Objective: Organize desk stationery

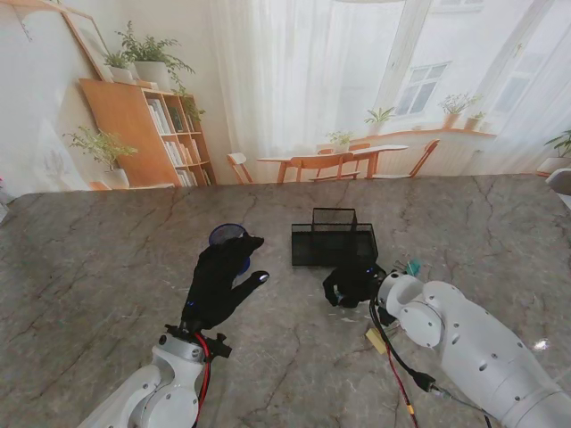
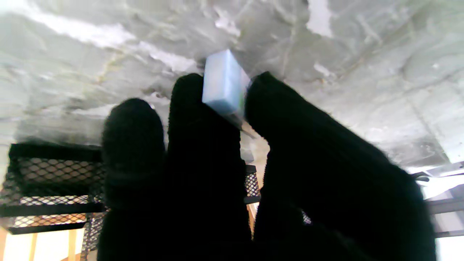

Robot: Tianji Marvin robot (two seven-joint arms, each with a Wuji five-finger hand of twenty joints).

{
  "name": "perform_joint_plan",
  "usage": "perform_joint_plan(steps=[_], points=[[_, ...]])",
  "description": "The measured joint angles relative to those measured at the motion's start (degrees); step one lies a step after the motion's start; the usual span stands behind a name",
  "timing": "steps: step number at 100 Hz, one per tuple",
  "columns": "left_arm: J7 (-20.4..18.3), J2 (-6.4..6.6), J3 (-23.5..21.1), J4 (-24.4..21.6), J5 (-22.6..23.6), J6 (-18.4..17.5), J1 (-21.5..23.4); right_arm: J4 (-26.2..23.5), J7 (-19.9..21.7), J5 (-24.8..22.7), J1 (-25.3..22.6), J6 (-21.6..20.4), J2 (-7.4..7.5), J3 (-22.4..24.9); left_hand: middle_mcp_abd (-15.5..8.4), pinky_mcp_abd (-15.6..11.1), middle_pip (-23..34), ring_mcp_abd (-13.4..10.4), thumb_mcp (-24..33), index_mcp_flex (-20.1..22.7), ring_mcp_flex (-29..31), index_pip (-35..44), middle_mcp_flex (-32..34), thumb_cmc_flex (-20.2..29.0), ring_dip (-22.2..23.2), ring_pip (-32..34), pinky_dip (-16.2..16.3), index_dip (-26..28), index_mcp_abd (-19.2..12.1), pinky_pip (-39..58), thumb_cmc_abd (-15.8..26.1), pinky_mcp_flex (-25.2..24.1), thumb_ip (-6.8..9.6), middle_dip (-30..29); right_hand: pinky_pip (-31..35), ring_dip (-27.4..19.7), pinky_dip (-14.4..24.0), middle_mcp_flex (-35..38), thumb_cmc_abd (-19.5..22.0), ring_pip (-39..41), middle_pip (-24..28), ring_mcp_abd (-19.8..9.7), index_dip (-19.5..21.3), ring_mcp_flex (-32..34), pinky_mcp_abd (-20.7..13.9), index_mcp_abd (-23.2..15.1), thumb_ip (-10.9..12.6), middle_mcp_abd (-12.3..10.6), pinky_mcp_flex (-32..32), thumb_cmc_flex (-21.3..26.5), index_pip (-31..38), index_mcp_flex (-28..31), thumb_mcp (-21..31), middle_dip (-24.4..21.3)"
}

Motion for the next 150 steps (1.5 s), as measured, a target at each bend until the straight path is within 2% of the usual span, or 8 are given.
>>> perform_joint_plan(steps=[17,49,66,74,84,109,130,150], points=[[0.06,-0.03,0.0,0.02,-0.1,-0.12,-0.01,-2.39,0.26,0.42,-3.08,1.19,-0.36,3.13,0.0,0.0,0.0,0.0,0.0,0.31,0.01,0.58,0.0,0.0,0.0,0.0,0.0,0.11,0.0,0.0,0.0,0.0,0.0,0.0,-0.02,0.05,0.0,0.76,-0.05,-0.03,-3.93,-0.02,-0.53,0.18,-0.01,-0.07,-0.02,-0.09,0.06,-0.02,0.07,0.26,0.43,-4.03],[0.36,-0.08,0.03,0.07,-0.13,-0.31,-0.03,-11.77,0.89,1.14,-9.47,4.24,-0.87,9.71,0.0,0.0,0.01,-0.02,0.0,0.33,0.57,0.6,0.0,0.0,0.24,0.05,0.0,0.67,0.0,0.0,0.0,0.0,0.0,0.0,-0.03,0.25,-0.01,0.8,-0.54,-0.04,-3.99,-0.04,-0.74,0.21,-0.01,-0.07,-0.07,-0.12,0.12,-0.02,0.21,0.78,1.0,-4.15],[0.54,-0.16,-0.09,0.06,-0.31,-0.31,0.06,-16.92,1.18,2.83,-11.34,9.72,-1.49,12.13,0.0,0.0,0.01,-0.03,0.0,0.33,0.57,0.6,0.0,0.0,0.24,0.05,0.0,0.68,0.0,0.0,0.0,0.0,0.0,0.0,-0.03,0.25,-0.01,1.17,-1.15,-0.04,-3.99,-0.04,-1.2,0.32,-0.01,0.04,-0.07,-0.12,0.18,-0.02,0.66,0.78,1.01,-4.17],[0.62,-0.2,-0.17,0.03,-0.42,-0.31,0.15,-18.09,1.52,2.78,-11.51,10.99,-1.83,13.27,0.0,0.0,0.01,-0.03,0.0,0.34,0.57,0.6,0.0,0.0,0.24,0.05,0.0,0.68,0.0,0.0,0.0,0.0,0.0,0.0,-0.03,0.25,-0.02,1.21,-1.21,-0.04,-4.0,-0.04,-1.23,0.33,-0.01,0.05,-0.07,-0.12,0.19,-0.02,0.66,0.79,1.01,-4.18],[0.64,-0.24,-0.23,0.02,-0.61,-0.31,0.21,-18.79,2.08,2.49,-11.32,13.19,-1.97,14.31,0.0,0.0,0.01,-0.03,0.0,0.34,0.57,0.61,0.0,0.0,0.24,0.05,-0.01,0.68,0.0,0.0,0.0,0.0,0.0,0.0,-0.03,0.25,-0.62,1.22,-1.21,-0.04,-4.0,-0.04,-1.24,0.34,-0.01,0.08,-0.07,-0.12,0.19,-0.02,0.66,0.79,1.01,-4.18],[0.65,-0.28,-0.25,0.02,-0.84,-0.44,0.23,-19.51,2.17,1.86,-10.06,23.36,-2.31,16.04,-0.01,0.0,0.01,-0.03,0.0,0.96,0.57,0.72,0.0,0.0,0.24,0.05,-0.01,0.75,-0.01,0.0,0.0,0.0,0.0,0.0,-0.03,0.26,-0.67,1.23,-1.22,-0.04,-4.05,-0.02,-1.24,0.34,-0.01,0.82,-0.07,-0.12,0.21,0.0,0.68,0.79,1.01,-4.18],[0.29,-0.29,-0.1,0.3,-1.13,-0.83,-0.14,-17.81,1.67,1.32,-6.44,30.84,-2.51,15.03,-0.01,0.0,0.01,-0.03,0.0,0.96,0.57,0.72,0.0,0.0,0.24,0.05,-0.01,0.75,-0.01,0.0,0.0,0.0,0.0,0.0,-0.03,0.25,-1.31,1.24,-1.22,-0.03,-4.09,0.05,-1.25,0.34,-0.01,1.49,-0.07,0.0,0.21,0.15,0.68,0.79,1.01,-4.18],[-0.41,-0.29,-0.07,0.69,-1.39,-1.14,-0.57,-13.4,1.97,0.79,-1.2,33.14,-2.53,12.16,-0.01,0.0,0.01,-0.03,0.0,0.96,0.57,0.72,0.0,0.0,0.24,0.05,-0.01,0.75,-0.01,0.0,0.0,0.0,0.0,0.0,-0.03,0.26,-1.39,1.24,-1.22,-0.04,-4.1,0.08,-1.25,0.34,-0.01,1.51,-0.07,0.03,0.21,0.17,0.68,0.79,1.01,-4.18]])
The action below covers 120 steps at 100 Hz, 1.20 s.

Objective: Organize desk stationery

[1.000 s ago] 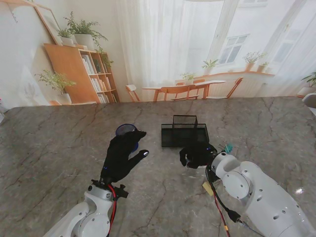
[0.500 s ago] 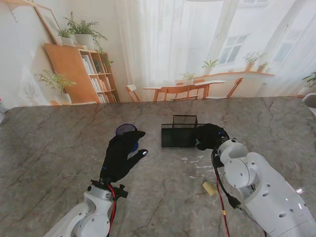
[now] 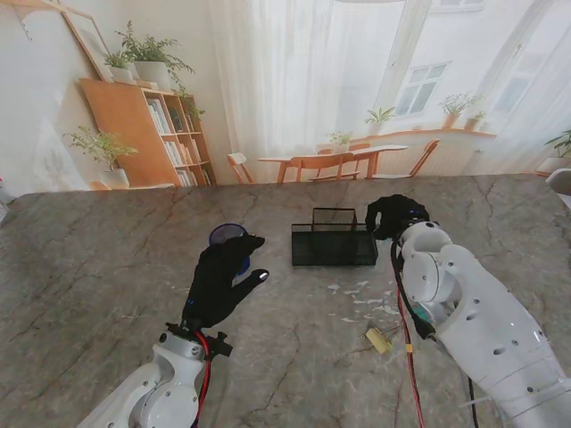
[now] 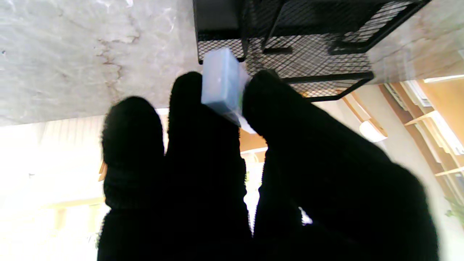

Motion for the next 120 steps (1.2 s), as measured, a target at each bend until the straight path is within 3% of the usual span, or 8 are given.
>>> perform_joint_plan(steps=[23,43,55,72,104,120], points=[[-0.42,0.0,-0.3,0.26,-0.34,-0.13,-0.07,8.05,-1.9,3.89,6.86,3.76,-0.33,-6.37,0.0,0.0,0.0,0.0,0.0,0.0,0.0,0.0,0.0,0.0,0.0,0.0,-0.01,0.0,0.0,0.0,0.0,0.0,0.0,0.0,0.03,0.0,-1.32,-0.48,0.63,-0.12,0.0,0.0,0.0,-0.08,0.0,0.0,0.0,0.08,0.0,0.13,0.0,-0.46,-0.09,0.0],[-0.71,0.01,-0.47,0.43,-0.64,-0.21,-0.21,14.11,-3.89,6.96,11.19,6.14,-1.62,-11.18,0.0,0.0,0.0,0.0,0.0,0.43,0.0,0.03,0.0,0.0,0.0,0.0,-0.01,0.01,0.0,0.0,0.0,0.0,0.0,0.0,0.03,0.0,-2.02,-1.23,2.23,-0.64,-0.01,-0.06,-0.01,-0.19,-0.09,0.0,0.0,0.13,0.0,0.71,0.0,-1.64,-1.71,0.02],[-0.9,0.03,-0.47,0.54,-0.64,-0.44,-0.32,14.7,-4.51,8.6,11.54,8.44,-2.24,-12.01,0.0,0.0,0.0,0.0,0.0,0.43,0.0,0.03,0.0,0.0,0.0,0.0,-0.01,0.01,0.0,0.0,0.0,0.0,0.0,0.0,-0.22,0.0,-2.05,-1.88,2.89,-0.68,-0.01,-0.13,0.54,-0.69,-0.42,0.0,0.0,0.17,0.0,0.96,0.0,-1.65,-1.92,0.07],[-1.05,0.04,-0.47,0.73,-0.62,-0.56,-0.49,17.87,-5.75,10.39,12.89,8.46,-3.06,-13.8,0.0,0.0,0.0,0.0,0.0,0.43,0.0,0.03,0.0,0.0,0.0,0.0,0.0,0.01,0.0,0.0,0.0,0.0,0.0,0.0,-0.5,0.0,-2.56,-2.02,3.47,-0.71,-0.01,-0.16,0.67,-0.84,-0.52,0.0,-0.01,0.24,0.0,1.1,-0.03,-2.97,-2.47,0.09],[-1.37,0.04,-0.44,0.78,-0.75,-0.68,-0.63,18.16,-5.22,11.13,13.04,9.46,-3.13,-14.87,0.0,0.0,0.0,0.0,0.0,0.92,0.0,0.05,0.0,0.0,0.0,0.0,0.0,0.03,0.0,0.0,0.0,0.0,0.0,0.0,-0.8,0.0,-2.72,-3.36,4.36,-0.82,0.02,-0.56,0.72,-1.27,-1.07,0.03,-0.01,0.28,0.0,1.12,-0.03,-4.65,-2.47,0.71],[-1.42,0.05,-0.44,0.79,-0.77,-0.72,-0.65,18.24,-4.76,11.52,13.22,9.87,-3.17,-15.77,0.0,0.0,0.0,0.0,0.0,0.92,0.0,0.05,0.0,0.0,0.0,0.0,-0.01,0.03,0.0,0.0,0.0,0.0,0.0,0.0,-1.23,0.0,-3.45,-6.19,5.82,-1.48,0.05,-0.88,0.73,-3.09,-1.09,3.01,0.18,0.08,-0.86,-1.06,-0.12,-8.0,-2.47,0.8]])
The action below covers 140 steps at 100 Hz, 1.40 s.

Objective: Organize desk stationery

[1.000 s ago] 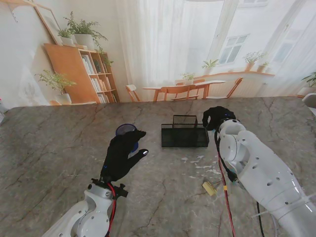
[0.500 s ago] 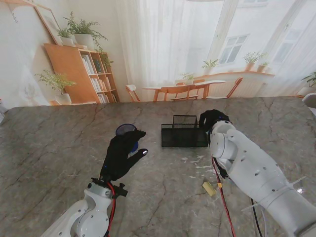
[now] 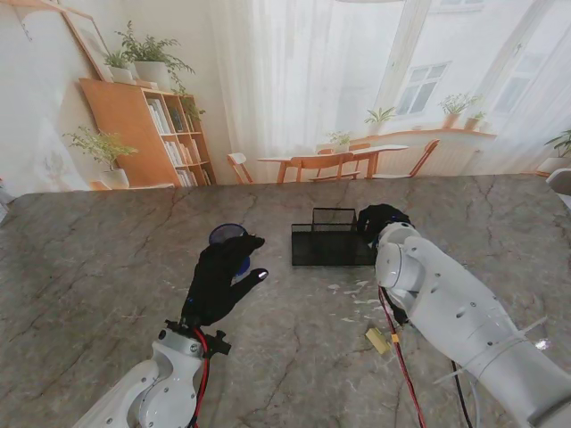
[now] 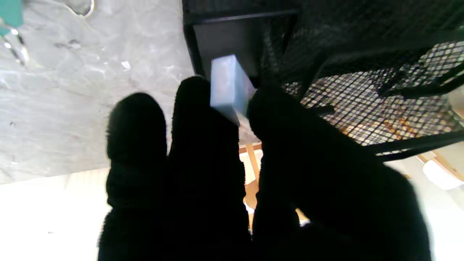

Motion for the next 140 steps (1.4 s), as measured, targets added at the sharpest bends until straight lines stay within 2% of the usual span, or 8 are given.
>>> perform_joint_plan(steps=[18,33,38,63,77,93,106,140], points=[[0.01,0.0,0.0,0.03,0.0,-0.06,-0.01,0.38,-0.07,0.94,0.02,0.0,-0.28,-0.02,0.0,0.0,0.0,0.0,0.0,0.0,0.0,0.0,0.0,0.0,0.0,0.0,0.0,0.0,0.0,0.0,0.0,0.0,0.0,0.0,-0.34,1.46,-0.01,-6.05,1.78,-1.23,1.17,1.38,1.16,-3.24,1.98,3.08,1.23,1.37,-3.69,-2.75,-3.53,-3.32,-1.19,-0.99],[0.06,0.0,0.02,0.16,-0.02,-0.21,-0.07,0.31,0.49,0.58,-0.07,0.07,-0.23,0.04,0.0,0.0,0.0,0.0,-0.55,0.0,0.0,0.0,0.03,0.18,0.0,0.0,0.0,0.0,0.0,0.0,1.24,0.0,0.0,0.0,-0.29,1.47,3.0,-11.0,5.21,-2.54,1.14,4.59,6.04,-8.13,5.36,5.73,3.67,2.14,-9.96,-4.57,-14.05,-3.48,-1.12,-4.24],[0.07,0.0,0.05,0.22,-0.03,-0.29,-0.12,-0.12,0.51,0.49,-0.4,0.25,-0.22,0.5,0.0,0.0,0.0,0.0,-0.55,0.0,0.0,0.0,0.03,0.34,0.0,0.0,0.0,0.0,0.0,0.0,1.24,0.0,0.0,0.0,-0.26,1.48,5.1,-12.58,7.37,-2.58,0.89,5.77,8.41,-9.69,6.58,5.92,6.09,2.77,-12.15,-5.53,-19.18,-3.48,-1.46,-4.53],[0.09,-0.01,0.17,0.53,-0.13,-0.53,-0.34,-7.43,2.55,-4.68,-5.16,-2.36,0.46,7.4,0.0,0.01,0.01,0.0,-0.6,0.0,0.01,0.0,0.04,0.34,0.0,0.0,0.0,0.0,0.0,-0.01,2.3,0.0,0.0,0.0,-0.21,1.48,9.16,-17.82,10.94,-5.48,-1.38,9.08,11.37,-16.8,9.99,7.46,7.66,4.06,-21.09,-8.94,-27.48,-6.99,-5.69,-5.65],[0.33,-0.02,0.24,0.6,-0.13,-0.65,-0.36,-13.54,4.0,-6.12,-9.41,-7.68,1.33,12.84,0.0,0.01,0.01,0.0,-0.6,0.0,0.01,0.0,0.04,0.34,0.0,0.0,0.0,0.0,0.0,-0.01,2.3,0.0,0.0,0.0,-1.56,1.48,11.23,-21.09,12.0,-7.99,-3.71,9.74,11.58,-22.35,10.91,7.63,7.66,4.41,-28.71,-10.27,-29.5,-9.25,-7.76,-6.23],[0.92,-0.04,0.25,0.61,-0.04,-0.69,-0.28,-20.58,7.99,-10.48,-15.55,-19.98,2.44,19.96,0.0,0.01,0.01,0.0,-0.6,0.0,0.01,0.0,0.04,0.34,0.0,0.0,0.0,0.0,0.0,-0.01,2.3,0.0,0.0,0.0,-4.87,1.48,14.0,-25.8,15.54,-11.21,-7.3,9.31,11.71,-30.63,11.03,7.61,7.66,4.59,-39.37,-13.68,-32.27,-13.18,-13.32,-6.87],[1.34,-0.07,0.24,0.61,-0.03,-0.79,-0.14,-25.19,10.43,-10.58,-20.34,-26.45,3.5,24.16,0.0,0.02,0.01,0.0,-0.6,0.0,0.01,0.0,0.04,0.34,0.0,0.0,0.0,0.0,0.0,-0.01,2.3,0.0,0.0,0.0,-7.26,1.47,14.05,-28.27,18.19,-14.42,-9.51,8.66,11.81,-34.4,10.92,8.31,7.66,4.53,-43.96,-15.66,-33.68,-15.28,-16.82,-6.96],[2.03,-0.1,0.6,0.6,0.18,-1.7,-0.11,-28.66,14.38,-13.48,-29.68,-47.96,5.42,32.69,0.0,0.03,0.01,0.0,-0.6,0.0,0.01,0.0,0.04,0.33,0.0,0.0,0.0,0.0,0.0,-0.01,2.3,0.0,0.0,0.0,-15.22,1.36,12.35,-37.55,21.21,-20.56,-13.96,6.42,14.8,-44.98,7.79,8.79,7.67,3.34,-55.8,-21.9,-36.21,-26.67,-19.89,-6.78]])
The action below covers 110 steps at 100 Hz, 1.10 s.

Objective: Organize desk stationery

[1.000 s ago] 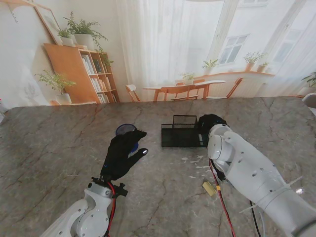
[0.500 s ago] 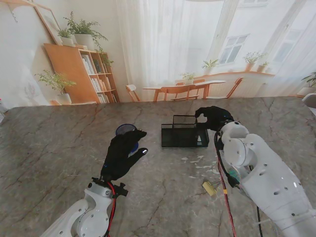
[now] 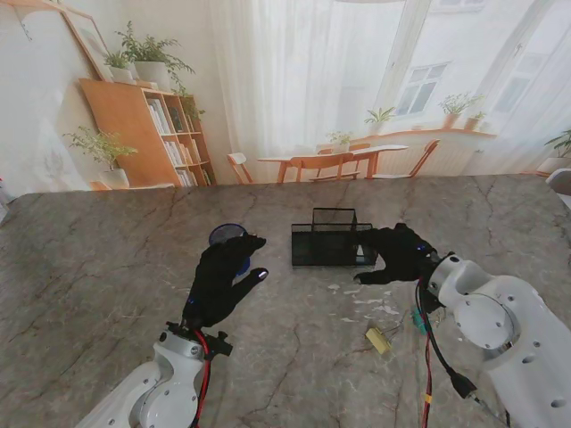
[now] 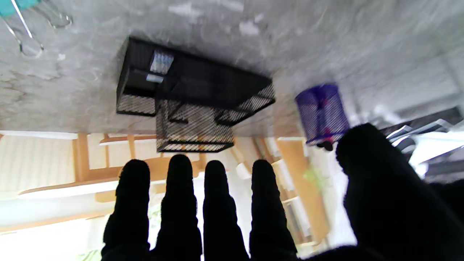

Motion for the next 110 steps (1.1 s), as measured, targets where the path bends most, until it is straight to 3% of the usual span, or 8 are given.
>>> perform_joint_plan(steps=[21,33,48,58,75,81,95,110], points=[[0.4,-0.01,0.19,0.04,0.55,-0.29,0.0,-0.57,7.16,1.17,-3.22,-9.19,1.8,2.53,0.0,0.02,0.01,0.0,0.0,0.0,0.0,0.0,0.0,0.0,-0.01,0.0,0.0,0.0,-0.04,0.0,0.0,0.0,0.0,0.0,-5.39,-0.35,-1.82,-4.9,0.11,-3.72,-3.06,-0.1,1.35,-4.44,-2.81,-0.63,0.0,0.05,-4.38,-0.69,-2.24,-5.8,-0.05,0.27],[0.59,-0.01,0.3,0.05,0.81,-0.32,0.03,0.19,5.7,-3.75,-3.75,-17.61,2.55,3.27,0.0,0.03,0.01,0.0,0.0,0.0,0.0,0.0,0.0,0.0,-0.01,0.0,0.0,0.0,-0.08,0.0,0.0,0.0,0.0,0.0,-5.98,-0.37,-1.83,-6.34,-0.12,-4.12,-3.53,-0.51,1.65,-5.06,-3.75,1.27,0.55,-0.48,-4.44,0.74,-3.58,-8.61,0.13,0.62],[0.82,0.0,0.6,0.14,1.03,-0.43,0.01,1.56,3.78,-7.7,-3.82,-20.84,3.18,2.97,0.0,0.03,0.01,0.0,0.0,0.0,0.0,0.0,0.01,0.0,-0.01,0.0,0.0,0.0,-0.48,0.0,0.0,0.0,0.0,0.0,-5.44,-0.37,-1.83,-6.34,-3.74,-1.47,-3.53,-0.54,4.13,-6.11,-3.79,3.75,0.6,-0.48,-4.44,4.78,-3.41,-9.63,-0.37,1.9],[0.81,0.01,0.77,0.21,1.09,-0.52,-0.03,2.21,-0.51,-15.01,-3.79,-24.65,3.31,2.93,0.0,0.03,0.01,0.0,0.0,0.0,0.0,0.0,0.01,0.0,-0.01,0.0,0.0,0.0,-0.51,0.0,0.0,0.0,0.0,0.0,-3.12,-0.37,-1.83,-6.34,-6.35,1.15,-2.39,-0.61,5.21,-6.2,-3.89,5.26,1.07,-0.57,-4.34,6.85,-3.5,-9.82,0.84,2.59],[0.73,0.01,0.87,0.27,1.19,-0.59,-0.09,3.3,-6.89,-22.4,-3.79,-25.39,3.82,1.6,0.0,0.03,0.01,0.0,0.0,0.0,0.0,0.0,0.01,0.0,-0.01,0.0,0.0,0.0,-0.51,0.0,0.0,0.0,0.0,0.0,1.35,-0.37,-1.83,-6.38,-10.72,8.03,4.02,-0.7,7.77,-6.7,-4.15,8.31,1.07,-0.14,-4.16,5.25,-3.36,-9.76,12.86,4.31],[0.72,0.01,0.9,0.28,1.19,-0.59,-0.1,3.84,-9.87,-25.49,-3.73,-26.09,4.12,0.96,0.0,0.03,0.01,0.0,0.0,0.0,0.0,0.0,0.01,0.0,-0.01,0.0,0.0,0.0,-0.51,0.0,0.0,0.0,0.0,0.0,2.24,-0.37,-1.83,-6.37,-11.05,9.65,6.22,-0.66,7.99,-6.65,-3.85,8.77,1.07,0.16,-4.12,4.53,-3.28,-9.7,13.04,4.91],[0.72,0.01,0.96,0.28,1.26,-0.58,-0.12,5.25,-10.39,-23.96,-3.62,-24.82,4.61,-1.19,0.0,0.03,0.01,0.0,0.0,0.0,0.0,0.0,0.01,0.0,-0.01,0.0,0.0,0.0,-0.52,0.0,0.0,0.0,0.0,0.0,4.32,-0.07,-1.09,-6.36,-11.05,14.15,12.96,-0.6,9.18,-5.91,-3.12,10.35,1.07,1.02,-3.69,3.95,-1.62,-6.76,13.04,7.44],[0.79,0.01,0.97,0.27,1.37,-0.57,-0.12,5.76,-12.89,-27.02,-4.16,-23.69,4.64,-2.09,0.0,0.03,0.01,0.0,0.0,0.0,0.0,0.0,0.01,0.0,-0.01,0.0,0.0,0.0,-0.52,0.0,0.0,0.0,0.0,0.0,5.74,1.09,-0.43,-6.32,-11.05,18.1,19.44,-0.47,9.93,-5.02,-2.46,11.39,1.07,1.67,-3.45,3.55,-0.39,-5.1,13.03,10.22]])
